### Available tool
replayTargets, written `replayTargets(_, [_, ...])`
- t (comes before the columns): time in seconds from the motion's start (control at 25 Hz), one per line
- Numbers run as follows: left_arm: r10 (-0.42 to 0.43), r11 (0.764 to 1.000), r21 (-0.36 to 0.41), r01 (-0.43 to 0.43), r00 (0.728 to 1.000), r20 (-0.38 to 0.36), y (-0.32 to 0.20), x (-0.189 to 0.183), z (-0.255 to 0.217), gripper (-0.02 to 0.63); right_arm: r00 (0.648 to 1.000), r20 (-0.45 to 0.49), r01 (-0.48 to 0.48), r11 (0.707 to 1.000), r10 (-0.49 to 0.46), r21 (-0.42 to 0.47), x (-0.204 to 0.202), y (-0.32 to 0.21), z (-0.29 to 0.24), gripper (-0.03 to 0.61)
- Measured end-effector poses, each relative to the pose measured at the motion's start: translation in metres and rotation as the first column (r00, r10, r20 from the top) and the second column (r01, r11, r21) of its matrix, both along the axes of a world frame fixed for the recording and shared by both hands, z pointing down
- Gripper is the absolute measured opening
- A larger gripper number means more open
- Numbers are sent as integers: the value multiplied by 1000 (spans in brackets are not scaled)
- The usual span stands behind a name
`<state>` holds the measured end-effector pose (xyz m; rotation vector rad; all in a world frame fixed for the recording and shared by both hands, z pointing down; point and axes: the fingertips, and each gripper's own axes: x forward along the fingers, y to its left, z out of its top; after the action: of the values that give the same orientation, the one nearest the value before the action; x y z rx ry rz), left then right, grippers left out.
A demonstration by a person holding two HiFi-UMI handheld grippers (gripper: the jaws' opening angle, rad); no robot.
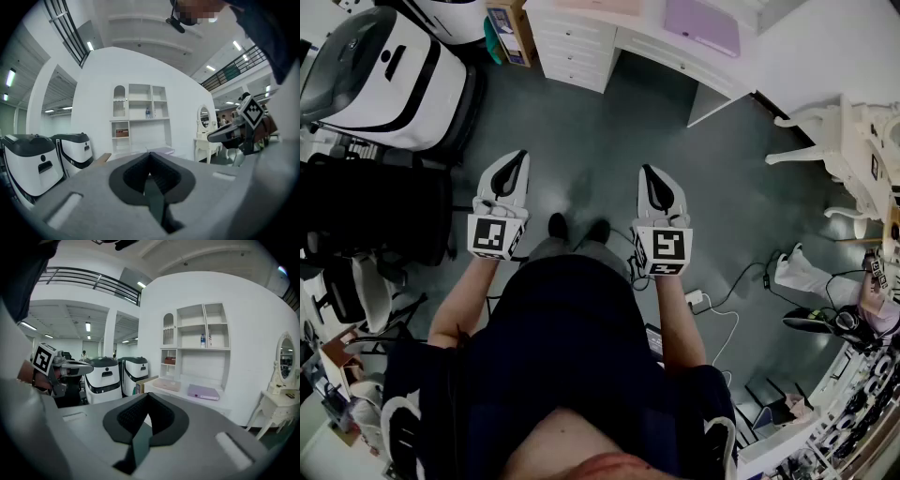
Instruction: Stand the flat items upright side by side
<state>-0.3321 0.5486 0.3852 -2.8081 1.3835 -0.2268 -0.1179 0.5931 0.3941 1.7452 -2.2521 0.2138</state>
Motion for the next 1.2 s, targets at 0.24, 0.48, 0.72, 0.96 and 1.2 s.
replayTargets(0.24, [7, 1000, -6, -7, 1000, -1, -2, 4, 2, 2, 1000, -7, 3, 1000, -3, -3, 2, -4, 1, -3])
replayTargets(0.48, [9, 1000, -6, -9, 1000, 2, -4, 7, 3, 2, 1000, -4, 4, 1000, -4, -7, 4, -5, 3, -3])
replayTargets(0.72, [9, 1000, -7, -9, 1000, 7, -6, 11, 4, 2, 1000, 7, 0, 1000, 0, -12, 7, -8, 4, -3])
replayTargets(0.96, [7, 1000, -4, -7, 1000, 12, -8, 12, 5, 2, 1000, 4, -13, 1000, 13, -16, 13, -11, 6, -3])
replayTargets(1.2, [12, 1000, -5, -12, 1000, 5, -8, 15, 4, 3, 1000, 4, -22, 1000, 22, -15, 19, -11, 4, -2])
